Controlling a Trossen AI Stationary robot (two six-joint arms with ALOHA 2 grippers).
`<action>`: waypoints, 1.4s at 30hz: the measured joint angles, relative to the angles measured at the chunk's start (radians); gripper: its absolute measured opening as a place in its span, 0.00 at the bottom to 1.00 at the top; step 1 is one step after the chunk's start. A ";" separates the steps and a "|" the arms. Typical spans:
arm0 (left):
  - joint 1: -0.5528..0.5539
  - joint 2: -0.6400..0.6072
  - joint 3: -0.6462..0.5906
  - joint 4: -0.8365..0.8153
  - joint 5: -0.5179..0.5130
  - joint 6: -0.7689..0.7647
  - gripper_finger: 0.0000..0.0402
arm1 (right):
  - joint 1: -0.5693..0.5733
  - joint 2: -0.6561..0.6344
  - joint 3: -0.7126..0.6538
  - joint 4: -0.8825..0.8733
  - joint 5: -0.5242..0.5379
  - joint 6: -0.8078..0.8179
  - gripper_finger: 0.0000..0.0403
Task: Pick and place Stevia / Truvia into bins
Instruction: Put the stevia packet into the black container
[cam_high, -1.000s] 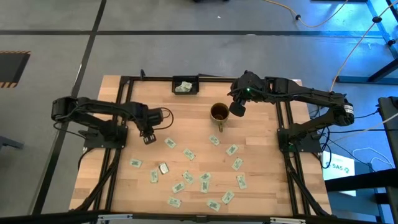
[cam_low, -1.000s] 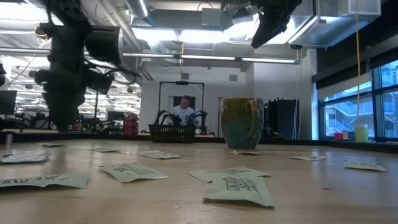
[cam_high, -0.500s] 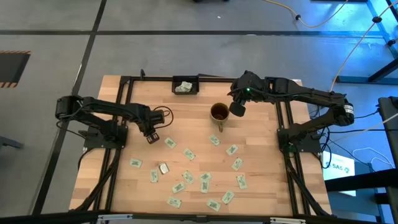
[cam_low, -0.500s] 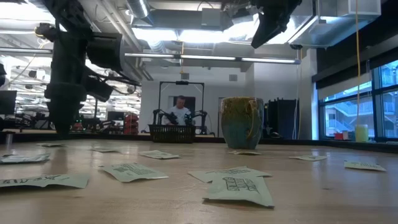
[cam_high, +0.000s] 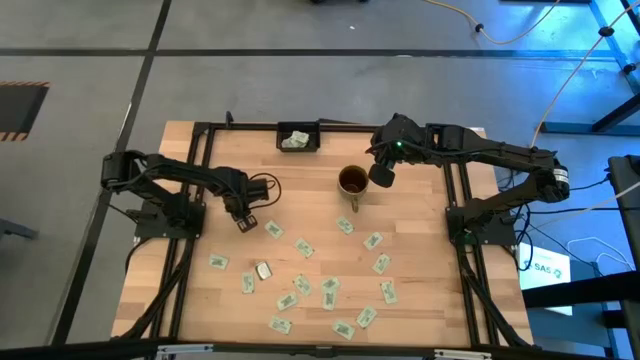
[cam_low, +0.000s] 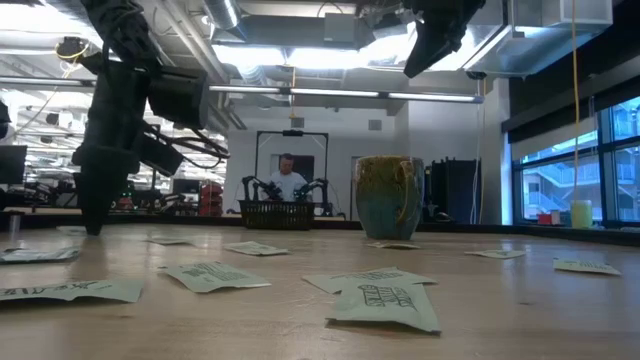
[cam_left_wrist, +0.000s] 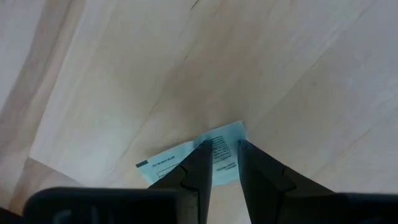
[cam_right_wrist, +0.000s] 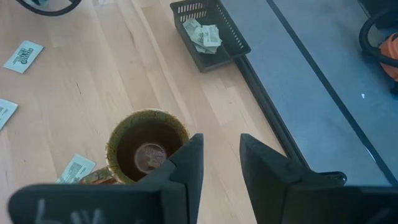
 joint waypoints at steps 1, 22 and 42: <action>0.000 0.001 0.000 0.000 0.000 0.000 0.18 | 0.000 0.000 0.000 0.000 0.000 0.000 0.27; 0.082 -0.049 0.258 -0.041 0.015 0.081 0.01 | 0.000 0.000 0.000 0.007 0.000 0.000 0.27; 0.396 0.264 0.753 0.177 -0.052 0.385 0.01 | 0.000 0.000 0.000 0.062 0.000 0.046 0.27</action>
